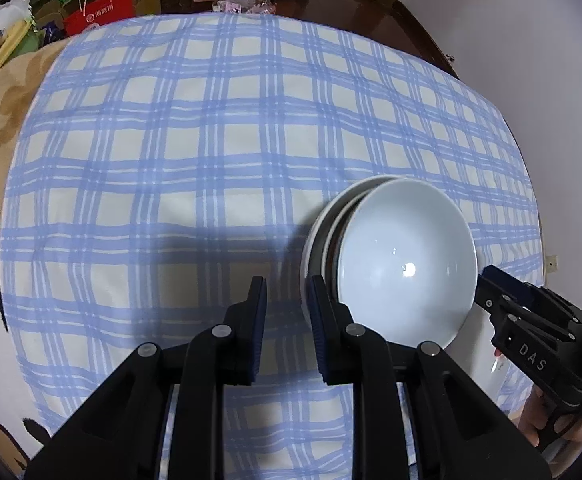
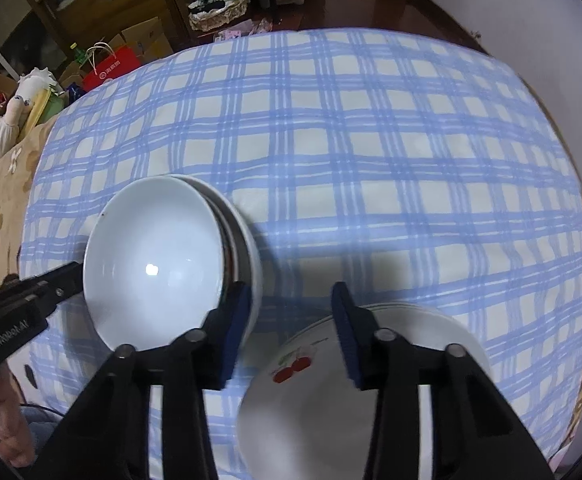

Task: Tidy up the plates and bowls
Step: 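Close the right tool on the bowl stack rim while the left tool grips it, then lift the bowl and plate stack with both tools and carry it together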

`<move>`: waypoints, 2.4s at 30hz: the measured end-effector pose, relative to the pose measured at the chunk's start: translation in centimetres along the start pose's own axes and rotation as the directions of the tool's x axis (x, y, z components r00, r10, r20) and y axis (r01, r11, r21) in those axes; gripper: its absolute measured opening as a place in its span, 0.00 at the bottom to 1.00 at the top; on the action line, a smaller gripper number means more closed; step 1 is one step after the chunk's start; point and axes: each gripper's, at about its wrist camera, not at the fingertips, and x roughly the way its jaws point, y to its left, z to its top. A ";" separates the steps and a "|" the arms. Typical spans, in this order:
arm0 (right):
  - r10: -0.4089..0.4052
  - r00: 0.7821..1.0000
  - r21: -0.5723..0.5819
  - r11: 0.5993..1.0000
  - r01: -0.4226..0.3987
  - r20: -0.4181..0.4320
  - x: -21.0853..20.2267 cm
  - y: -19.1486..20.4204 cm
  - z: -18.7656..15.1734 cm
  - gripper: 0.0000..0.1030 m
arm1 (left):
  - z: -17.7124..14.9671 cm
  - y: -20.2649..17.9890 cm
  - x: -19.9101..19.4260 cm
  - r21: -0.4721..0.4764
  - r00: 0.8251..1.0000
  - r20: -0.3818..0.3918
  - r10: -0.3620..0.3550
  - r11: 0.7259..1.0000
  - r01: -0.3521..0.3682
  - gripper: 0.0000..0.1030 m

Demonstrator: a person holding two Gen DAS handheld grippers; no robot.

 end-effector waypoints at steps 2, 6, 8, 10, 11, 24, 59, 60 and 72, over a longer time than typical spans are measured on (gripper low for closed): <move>0.025 1.000 0.008 1.000 -0.024 -0.019 0.5 0.4 0.1 0.23 | -0.2 -0.3 0.4 0.008 1.000 -0.002 0.016 1.000 -0.016 0.19; 0.040 0.999 0.000 0.999 -0.040 -0.025 0.7 0.9 0.3 0.11 | -0.2 -0.7 0.7 -0.003 1.000 0.003 -0.003 1.000 0.003 0.14; 0.037 0.999 -0.008 0.999 -0.037 -0.021 1.0 1.5 0.3 0.06 | -0.3 -0.5 0.7 -0.021 1.000 0.010 -0.019 1.000 0.020 0.13; 0.021 1.000 -0.009 1.000 -0.021 -0.016 1.1 1.8 0.3 0.06 | -0.3 -0.3 0.8 -0.047 0.999 0.016 -0.035 0.998 0.035 0.11; 0.013 1.000 -0.010 1.000 -0.013 -0.017 1.2 2.0 0.3 0.06 | -0.3 -0.3 0.9 -0.051 0.999 0.014 -0.040 0.998 0.040 0.11; 0.075 0.996 0.088 0.994 -0.070 -0.054 2.3 -0.2 0.0 0.08 | -0.4 0.1 2.1 -0.083 1.000 -0.021 -0.011 0.997 0.009 0.23; 0.081 0.993 0.029 0.996 -0.084 0.083 -3.3 -0.4 -1.5 0.07 | -1.7 -2.2 -3.3 -0.027 0.992 0.118 -0.042 0.999 0.046 0.07; 0.085 0.993 0.031 0.996 -0.088 0.084 -3.8 -0.5 -1.7 0.07 | -1.9 -2.5 -3.7 -0.023 0.991 0.126 -0.041 0.999 0.044 0.07; 0.063 0.990 0.078 0.994 -0.073 0.130 -9.0 -4.9 -5.4 0.07 | -5.5 -8.5 -7.2 0.062 0.983 0.179 -0.039 0.998 0.028 0.07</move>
